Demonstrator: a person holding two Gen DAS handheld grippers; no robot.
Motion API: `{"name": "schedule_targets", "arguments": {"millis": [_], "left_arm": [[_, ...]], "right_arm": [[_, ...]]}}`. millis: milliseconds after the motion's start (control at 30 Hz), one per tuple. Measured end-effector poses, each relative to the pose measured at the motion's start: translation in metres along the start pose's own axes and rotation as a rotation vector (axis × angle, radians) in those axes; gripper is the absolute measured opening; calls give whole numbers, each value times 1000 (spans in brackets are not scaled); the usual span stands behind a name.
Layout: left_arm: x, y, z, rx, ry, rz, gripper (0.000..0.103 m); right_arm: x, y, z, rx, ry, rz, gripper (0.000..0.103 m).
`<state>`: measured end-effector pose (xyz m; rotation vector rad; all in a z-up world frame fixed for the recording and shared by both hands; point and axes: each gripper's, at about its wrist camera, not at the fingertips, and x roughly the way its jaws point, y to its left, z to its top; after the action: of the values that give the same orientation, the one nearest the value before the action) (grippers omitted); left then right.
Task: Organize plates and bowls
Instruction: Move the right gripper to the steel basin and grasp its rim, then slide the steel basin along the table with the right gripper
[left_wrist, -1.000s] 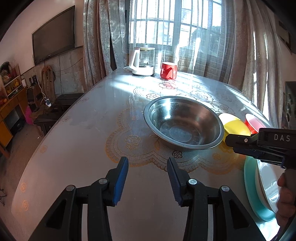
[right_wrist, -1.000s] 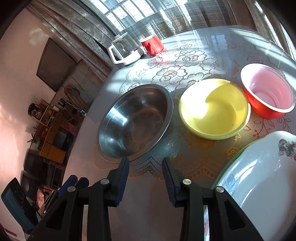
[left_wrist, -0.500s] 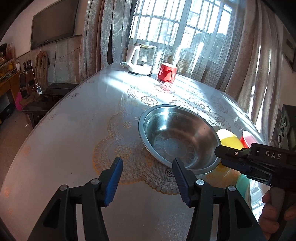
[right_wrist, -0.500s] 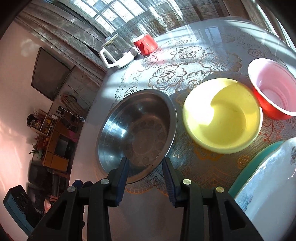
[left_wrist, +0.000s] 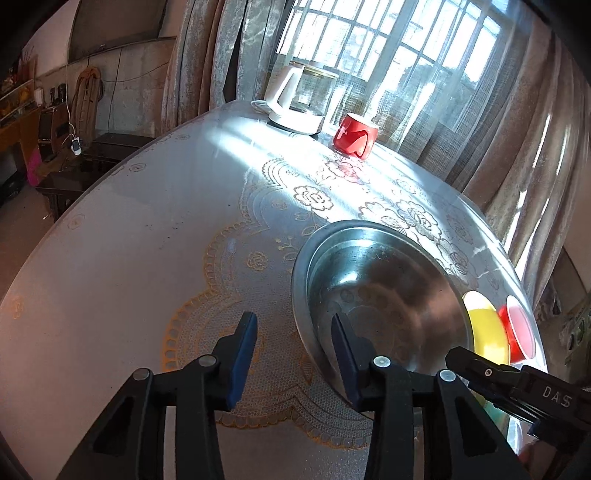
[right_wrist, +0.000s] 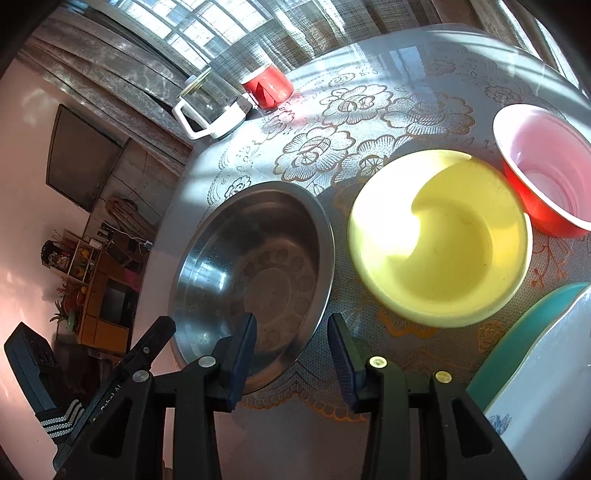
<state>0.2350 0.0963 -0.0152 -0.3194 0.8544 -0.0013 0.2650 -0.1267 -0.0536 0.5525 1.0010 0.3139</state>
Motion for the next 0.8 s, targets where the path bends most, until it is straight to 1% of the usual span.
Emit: {"name": "schedule_targets", "arguments": {"millis": [33, 133, 167, 200, 233, 300, 367, 400, 500, 700, 800], "left_arm": [[4, 1, 0, -8, 13, -9, 37], [5, 0, -2, -7, 9, -49, 28], [4, -2, -3, 9, 5, -48, 24], [3, -5, -4, 25, 1, -42, 22], [2, -8, -5, 41, -3, -37, 20], [0, -11, -7, 69, -16, -15, 20], [-1, -12, -7, 73, -19, -13, 20], [-1, -11, -8, 74, -18, -15, 20], [-6, -11, -12, 85, -26, -18, 20], [-16, -9, -23, 96, -24, -17, 22], [-25, -9, -30, 106, -30, -12, 23]], "right_arm": [[3, 0, 0, 0, 2, -8, 41], [11, 1, 0, -17, 7, -27, 39], [13, 1, -1, -24, 6, -30, 38], [15, 2, -2, -38, 5, -32, 35], [17, 2, -4, -47, 7, -39, 34], [18, 2, -5, -48, 1, -34, 33], [18, 6, -6, -83, -10, -31, 27], [18, 10, -7, -108, -16, -49, 25], [17, 14, -10, -145, -22, -75, 24], [14, 14, -17, -169, -16, -75, 24], [11, 12, -22, -164, -4, -58, 24]]}}
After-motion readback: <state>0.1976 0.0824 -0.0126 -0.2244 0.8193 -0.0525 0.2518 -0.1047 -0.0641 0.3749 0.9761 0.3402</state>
